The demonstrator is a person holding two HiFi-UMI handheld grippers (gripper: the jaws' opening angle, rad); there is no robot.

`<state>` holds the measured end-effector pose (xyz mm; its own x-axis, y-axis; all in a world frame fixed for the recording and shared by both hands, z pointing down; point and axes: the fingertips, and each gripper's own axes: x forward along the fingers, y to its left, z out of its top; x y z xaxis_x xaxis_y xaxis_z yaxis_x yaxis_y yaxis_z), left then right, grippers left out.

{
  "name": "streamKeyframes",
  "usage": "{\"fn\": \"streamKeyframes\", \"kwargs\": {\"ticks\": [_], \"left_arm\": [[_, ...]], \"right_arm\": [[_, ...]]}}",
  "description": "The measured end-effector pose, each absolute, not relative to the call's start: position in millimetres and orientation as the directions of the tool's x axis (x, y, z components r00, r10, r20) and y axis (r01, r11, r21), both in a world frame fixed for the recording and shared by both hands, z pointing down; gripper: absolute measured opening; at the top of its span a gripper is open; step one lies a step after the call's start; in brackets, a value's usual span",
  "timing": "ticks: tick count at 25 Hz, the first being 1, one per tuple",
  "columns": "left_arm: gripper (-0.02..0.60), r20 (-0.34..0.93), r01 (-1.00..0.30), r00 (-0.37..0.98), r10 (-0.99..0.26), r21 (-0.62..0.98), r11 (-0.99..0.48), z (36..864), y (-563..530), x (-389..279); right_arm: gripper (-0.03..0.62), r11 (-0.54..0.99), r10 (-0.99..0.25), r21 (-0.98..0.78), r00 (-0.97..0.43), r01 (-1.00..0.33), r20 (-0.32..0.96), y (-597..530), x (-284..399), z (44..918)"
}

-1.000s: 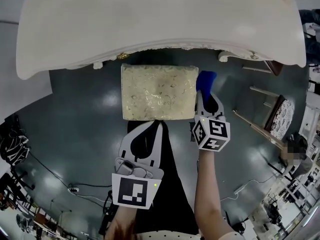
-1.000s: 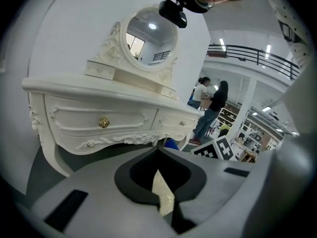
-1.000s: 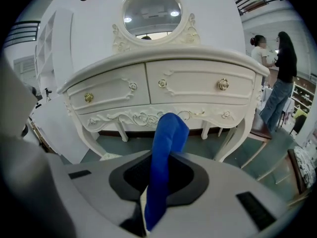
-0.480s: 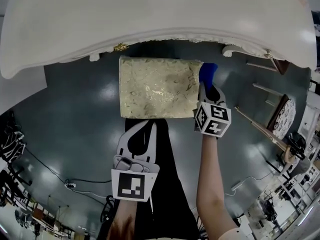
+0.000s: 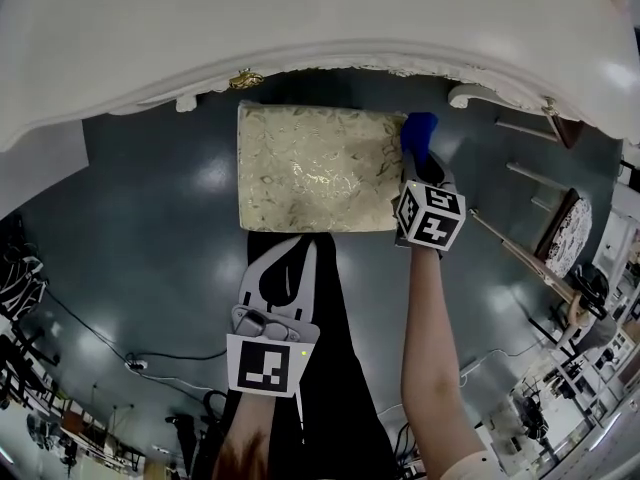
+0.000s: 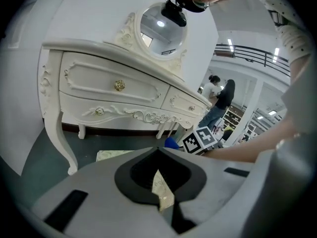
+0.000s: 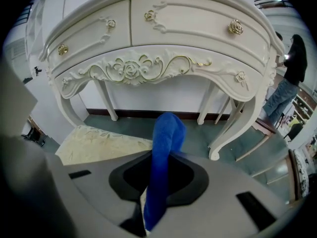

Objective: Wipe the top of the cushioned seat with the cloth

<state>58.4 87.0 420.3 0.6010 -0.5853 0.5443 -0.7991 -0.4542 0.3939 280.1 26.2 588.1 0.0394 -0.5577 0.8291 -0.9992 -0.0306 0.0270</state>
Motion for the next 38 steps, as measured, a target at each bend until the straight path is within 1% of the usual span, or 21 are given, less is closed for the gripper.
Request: {"fn": "streamKeyframes", "kwargs": {"ticks": [7, 15, 27, 38], "left_arm": [[-0.002, 0.555, -0.814, 0.58, -0.596, 0.39, -0.43, 420.7, 87.7, 37.1], [-0.002, 0.542, -0.798, 0.602, -0.586, 0.407, -0.443, 417.9, 88.0, 40.0], [-0.002, 0.53, -0.788, 0.616, -0.583, 0.422, -0.449, 413.7, 83.6, 41.4], [-0.002, 0.52, -0.799, 0.601, -0.607, 0.408, -0.442, 407.8, 75.3, 36.6]], "right_arm": [[0.061, -0.025, -0.499, 0.052, 0.058, -0.998, 0.865, 31.5, 284.0, 613.8], [0.061, -0.065, -0.51, 0.031, 0.06, -0.997, 0.858, 32.1, 285.1, 617.1], [0.061, -0.138, -0.494, 0.053, 0.115, -0.989, 0.862, 31.9, 285.0, 616.8], [0.061, -0.111, -0.491, 0.073, 0.118, -0.991, 0.863, 27.4, 273.1, 613.5]]}}
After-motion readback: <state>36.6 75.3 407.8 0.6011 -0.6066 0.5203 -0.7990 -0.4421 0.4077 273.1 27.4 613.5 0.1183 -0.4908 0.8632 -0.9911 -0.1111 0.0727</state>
